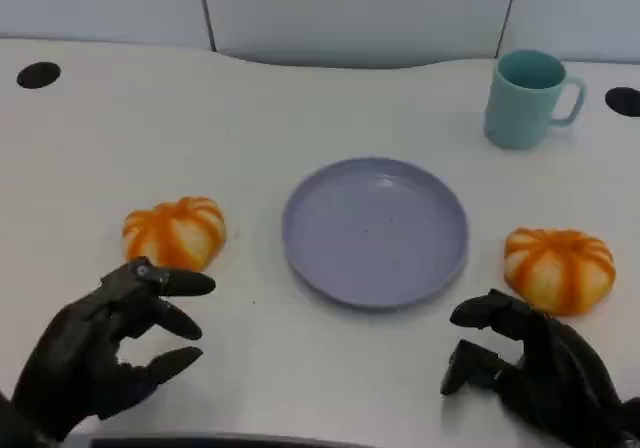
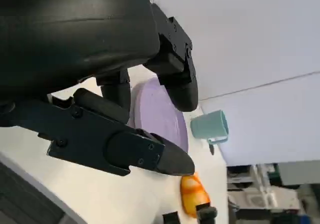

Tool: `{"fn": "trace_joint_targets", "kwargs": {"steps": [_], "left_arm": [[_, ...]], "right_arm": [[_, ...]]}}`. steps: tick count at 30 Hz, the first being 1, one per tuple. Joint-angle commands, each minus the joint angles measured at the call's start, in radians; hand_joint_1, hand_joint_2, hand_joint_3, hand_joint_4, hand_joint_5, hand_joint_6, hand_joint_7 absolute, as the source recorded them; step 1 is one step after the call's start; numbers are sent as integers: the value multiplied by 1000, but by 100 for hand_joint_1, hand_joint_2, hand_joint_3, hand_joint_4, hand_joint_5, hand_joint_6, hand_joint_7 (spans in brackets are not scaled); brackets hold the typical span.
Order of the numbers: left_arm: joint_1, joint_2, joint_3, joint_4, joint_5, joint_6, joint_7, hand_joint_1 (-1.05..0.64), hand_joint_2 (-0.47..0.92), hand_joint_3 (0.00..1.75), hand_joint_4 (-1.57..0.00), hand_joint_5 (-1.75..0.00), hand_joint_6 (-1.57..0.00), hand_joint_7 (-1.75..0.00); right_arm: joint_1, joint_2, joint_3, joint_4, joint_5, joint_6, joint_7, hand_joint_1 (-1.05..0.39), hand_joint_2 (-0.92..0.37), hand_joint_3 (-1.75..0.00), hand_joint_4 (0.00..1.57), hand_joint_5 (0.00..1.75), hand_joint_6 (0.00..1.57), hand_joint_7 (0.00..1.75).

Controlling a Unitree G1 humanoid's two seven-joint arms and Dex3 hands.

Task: Grasp the bread from the table and place it into the plate.

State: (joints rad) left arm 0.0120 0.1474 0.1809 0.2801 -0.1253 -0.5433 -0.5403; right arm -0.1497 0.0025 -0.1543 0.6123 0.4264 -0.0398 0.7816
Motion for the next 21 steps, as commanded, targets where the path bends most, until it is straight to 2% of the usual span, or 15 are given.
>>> {"fn": "trace_joint_targets", "kwargs": {"steps": [1,4,7,10,14,19,21], "left_arm": [[-33,88,-6,-48,194,-66,135,-68,92,9,-20,-130,-46,-49],[-65,139,-18,-51,323,-97,223,-75,92,14,-17,-121,-47,-35],[-89,183,-34,-70,419,-80,286,-79,92,15,-11,-116,-45,-30],[-101,220,-52,-98,479,-52,321,-81,92,16,-8,-105,-44,-22],[-124,262,-73,-142,567,-2,359,-82,92,17,-7,-75,-42,-6],[-174,313,-118,-168,725,83,424,-83,92,17,-18,-30,-35,0],[-188,326,-136,-165,751,101,438,-83,92,16,-19,-24,-32,0]], "right_arm": [[19,-5,3,-9,-6,17,-11,-51,-92,-42,70,138,70,97],[20,-3,3,-8,-9,14,-17,-51,-92,-42,70,138,70,97],[23,0,4,-14,-8,17,-23,-51,-92,-42,70,139,70,98],[23,2,3,-15,-5,20,-22,-51,-92,-42,71,139,70,98],[23,3,5,-13,-7,12,-13,-51,-92,-43,70,139,70,97],[27,3,10,-22,-10,15,-18,-50,-92,-45,71,139,70,98],[27,2,10,-19,-9,12,-14,-50,-92,-45,72,139,70,98]]}}
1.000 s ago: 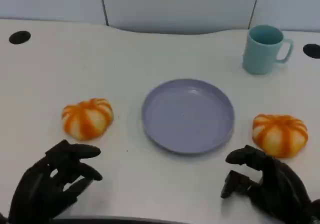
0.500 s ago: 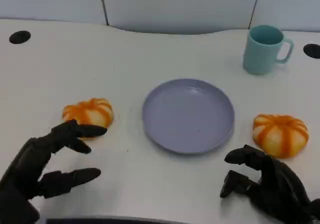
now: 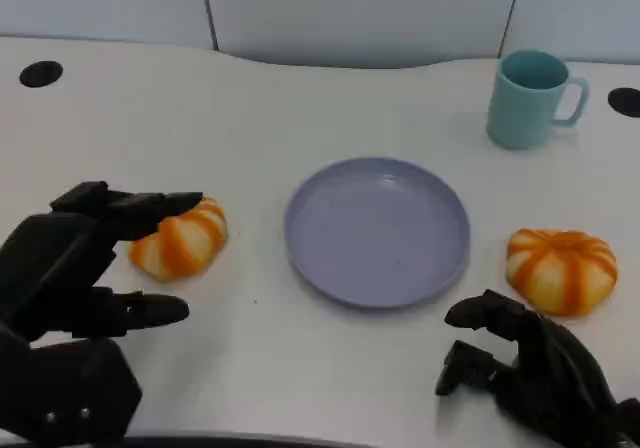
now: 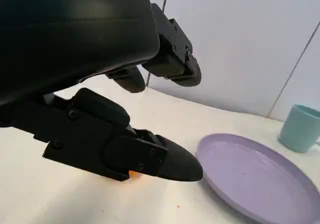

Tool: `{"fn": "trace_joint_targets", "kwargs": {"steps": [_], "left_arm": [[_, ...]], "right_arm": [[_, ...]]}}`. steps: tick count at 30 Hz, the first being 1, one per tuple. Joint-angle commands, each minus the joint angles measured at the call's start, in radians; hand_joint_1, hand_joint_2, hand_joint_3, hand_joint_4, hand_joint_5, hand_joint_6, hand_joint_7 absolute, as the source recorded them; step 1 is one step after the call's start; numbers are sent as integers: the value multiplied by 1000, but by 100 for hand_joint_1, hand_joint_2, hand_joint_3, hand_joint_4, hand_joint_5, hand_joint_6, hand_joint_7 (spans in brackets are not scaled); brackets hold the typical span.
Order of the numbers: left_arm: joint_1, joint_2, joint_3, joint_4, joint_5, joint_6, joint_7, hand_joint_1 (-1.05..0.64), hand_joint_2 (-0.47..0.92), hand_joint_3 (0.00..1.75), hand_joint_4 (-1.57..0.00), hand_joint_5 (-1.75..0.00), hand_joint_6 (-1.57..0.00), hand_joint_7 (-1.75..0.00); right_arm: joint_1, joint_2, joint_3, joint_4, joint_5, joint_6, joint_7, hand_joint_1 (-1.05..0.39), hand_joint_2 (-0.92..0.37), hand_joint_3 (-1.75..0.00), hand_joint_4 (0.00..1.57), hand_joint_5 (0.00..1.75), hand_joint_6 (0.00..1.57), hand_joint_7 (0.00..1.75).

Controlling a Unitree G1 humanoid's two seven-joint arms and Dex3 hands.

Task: Grasp the bread from the table and place it into the plate.

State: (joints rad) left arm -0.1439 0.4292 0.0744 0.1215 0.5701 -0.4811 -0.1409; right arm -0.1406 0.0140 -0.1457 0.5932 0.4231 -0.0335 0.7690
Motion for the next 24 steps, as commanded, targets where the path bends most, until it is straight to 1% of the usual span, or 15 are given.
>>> {"fn": "trace_joint_targets", "kwargs": {"steps": [1,2,4,9,12,17,24], "left_arm": [[-56,55,-48,9,86,62,41,-83,92,16,-17,-21,-29,0],[-78,64,-64,23,110,83,41,-84,92,16,-12,-17,-24,0],[-124,81,-100,56,152,122,40,-85,92,15,-8,-14,-18,0],[-201,102,-163,123,173,168,36,-86,92,12,-6,-10,-13,0],[-277,104,-212,207,180,193,13,-87,92,9,-3,-7,-10,0],[-388,94,-285,383,169,209,-5,-88,92,5,0,-1,-5,0],[-519,50,-380,588,165,244,-10,-88,92,4,0,0,-3,0]], "right_arm": [[20,-9,1,-3,-5,6,-3,-50,-92,-44,71,139,70,98],[23,-9,1,-9,-5,11,-8,-50,-92,-44,71,139,71,98],[29,-8,2,-24,-5,20,-17,-51,-92,-43,71,139,71,98],[21,-13,-2,1,0,12,6,-50,-92,-43,71,140,69,98],[32,-9,-1,-24,-2,30,-16,-52,-92,-41,73,140,72,98],[47,-11,6,-47,-9,23,-20,-51,-92,-41,73,140,72,97],[62,-15,5,-69,3,45,-19,-50,-92,-42,70,141,70,97]]}}
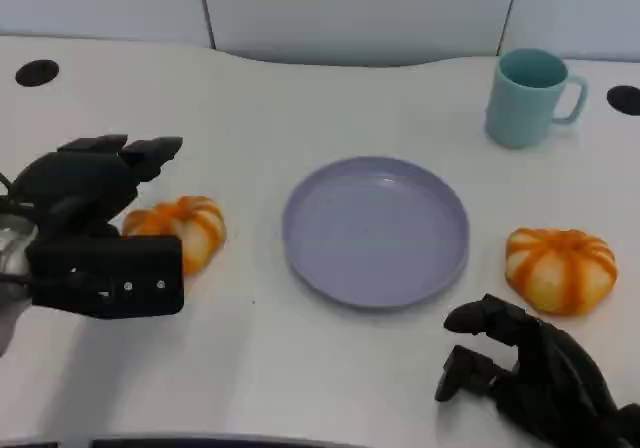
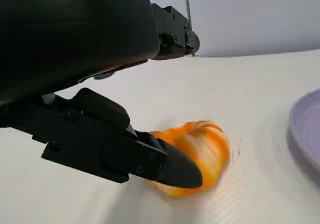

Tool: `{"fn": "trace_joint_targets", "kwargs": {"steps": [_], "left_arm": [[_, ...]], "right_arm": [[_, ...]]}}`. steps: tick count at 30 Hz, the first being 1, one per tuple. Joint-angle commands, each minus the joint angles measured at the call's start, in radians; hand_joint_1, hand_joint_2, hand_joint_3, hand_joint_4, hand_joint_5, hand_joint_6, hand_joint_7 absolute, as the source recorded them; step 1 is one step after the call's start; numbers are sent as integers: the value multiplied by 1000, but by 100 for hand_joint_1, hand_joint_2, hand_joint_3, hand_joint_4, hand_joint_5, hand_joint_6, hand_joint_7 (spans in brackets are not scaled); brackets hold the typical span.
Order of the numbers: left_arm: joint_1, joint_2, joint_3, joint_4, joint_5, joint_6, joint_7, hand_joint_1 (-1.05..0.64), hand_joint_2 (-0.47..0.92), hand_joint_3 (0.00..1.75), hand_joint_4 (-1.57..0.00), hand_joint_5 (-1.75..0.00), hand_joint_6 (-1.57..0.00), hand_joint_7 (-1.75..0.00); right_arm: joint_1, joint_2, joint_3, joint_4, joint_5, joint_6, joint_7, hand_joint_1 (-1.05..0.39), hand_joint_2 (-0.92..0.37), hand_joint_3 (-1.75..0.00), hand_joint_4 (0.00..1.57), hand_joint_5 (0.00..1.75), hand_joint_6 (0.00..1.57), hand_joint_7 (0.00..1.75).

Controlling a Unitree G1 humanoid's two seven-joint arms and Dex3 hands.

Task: Grasp the bread from the table and place it into the plate.

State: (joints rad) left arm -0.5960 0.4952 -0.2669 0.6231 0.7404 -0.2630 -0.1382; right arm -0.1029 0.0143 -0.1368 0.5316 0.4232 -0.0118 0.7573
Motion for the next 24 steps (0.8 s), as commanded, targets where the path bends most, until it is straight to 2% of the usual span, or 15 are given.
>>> {"fn": "trace_joint_targets", "kwargs": {"steps": [1,5,12,21,24], "left_arm": [[-97,-33,-53,127,-8,46,-37,-88,92,3,0,0,-3,0],[-201,-89,-115,284,-4,88,-77,-88,88,0,0,0,-3,-1],[-299,-156,-151,477,-27,86,-44,-89,82,0,-4,-2,-7,-2],[-370,-217,-208,622,-24,149,-11,-81,78,0,-8,-4,-10,-2],[-377,-229,-208,651,-37,172,-25,-85,79,0,-7,-3,-11,-2]], "right_arm": [[28,-16,-3,-14,2,23,-7,-50,-92,-42,70,141,70,97],[41,-17,0,-35,3,27,-4,-50,-92,-44,71,144,70,100],[49,-16,-3,-44,16,39,6,-51,-92,-42,70,145,69,101],[70,-21,-3,-55,22,30,22,-50,-92,-44,69,146,66,101],[80,-22,-5,-65,23,33,24,-50,-92,-44,69,146,66,101]]}}
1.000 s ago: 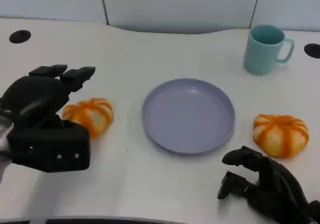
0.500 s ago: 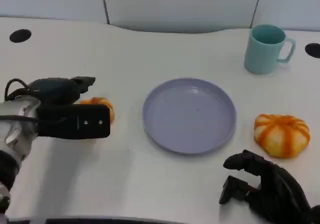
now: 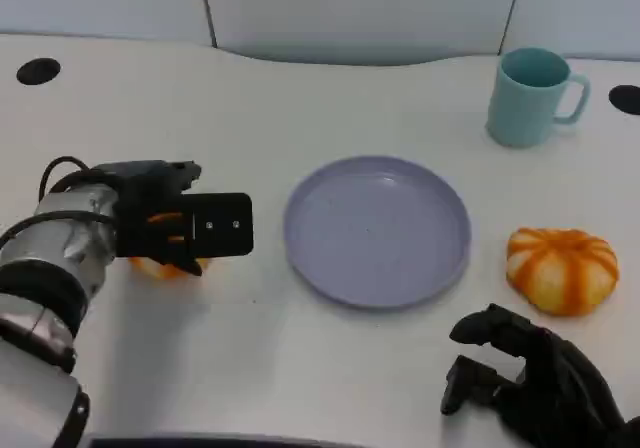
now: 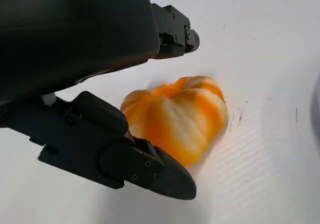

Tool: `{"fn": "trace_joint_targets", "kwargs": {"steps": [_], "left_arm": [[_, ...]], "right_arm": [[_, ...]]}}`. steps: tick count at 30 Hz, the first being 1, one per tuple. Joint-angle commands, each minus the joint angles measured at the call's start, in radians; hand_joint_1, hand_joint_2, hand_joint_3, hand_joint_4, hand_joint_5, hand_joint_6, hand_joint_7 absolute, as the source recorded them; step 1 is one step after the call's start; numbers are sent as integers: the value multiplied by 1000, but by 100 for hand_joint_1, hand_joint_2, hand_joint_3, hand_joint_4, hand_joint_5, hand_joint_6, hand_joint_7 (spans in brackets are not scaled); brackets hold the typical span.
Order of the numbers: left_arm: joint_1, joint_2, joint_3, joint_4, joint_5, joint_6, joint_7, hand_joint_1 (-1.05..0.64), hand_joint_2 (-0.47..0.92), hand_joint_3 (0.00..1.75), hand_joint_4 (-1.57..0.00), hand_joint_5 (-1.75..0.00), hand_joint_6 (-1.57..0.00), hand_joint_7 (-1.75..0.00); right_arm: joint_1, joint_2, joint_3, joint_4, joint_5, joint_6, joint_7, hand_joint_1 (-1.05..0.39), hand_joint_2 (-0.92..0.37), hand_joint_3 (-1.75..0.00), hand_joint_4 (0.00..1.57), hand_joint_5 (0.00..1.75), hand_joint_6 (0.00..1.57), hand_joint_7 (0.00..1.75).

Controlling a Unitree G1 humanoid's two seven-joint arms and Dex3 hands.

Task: Grasp the bread from the table and place it into the plate.

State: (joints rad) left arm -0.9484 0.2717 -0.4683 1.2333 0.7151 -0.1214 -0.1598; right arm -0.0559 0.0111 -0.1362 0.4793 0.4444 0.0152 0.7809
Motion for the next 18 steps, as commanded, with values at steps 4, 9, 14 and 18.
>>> {"fn": "trace_joint_targets", "kwargs": {"steps": [4,9,14,18], "left_arm": [[-16,-23,-7,67,-25,62,-8,-90,80,0,-7,-3,-12,-2],[5,-44,-6,86,-37,82,-2,-89,79,0,-8,-4,-14,-2],[20,-58,-4,95,-54,93,0,-89,77,0,-9,-4,-15,-2],[27,-74,-7,98,-64,105,8,-85,76,0,-9,-4,-16,-2]], "right_arm": [[49,-20,-6,-28,6,3,10,-51,-92,-44,69,145,66,100],[71,-19,-6,-65,14,28,2,-50,-92,-43,70,145,66,100],[84,-18,-9,-76,21,34,8,-51,-92,-43,70,144,67,99],[97,-20,-10,-91,24,34,10,-50,-92,-44,71,145,66,98]]}}
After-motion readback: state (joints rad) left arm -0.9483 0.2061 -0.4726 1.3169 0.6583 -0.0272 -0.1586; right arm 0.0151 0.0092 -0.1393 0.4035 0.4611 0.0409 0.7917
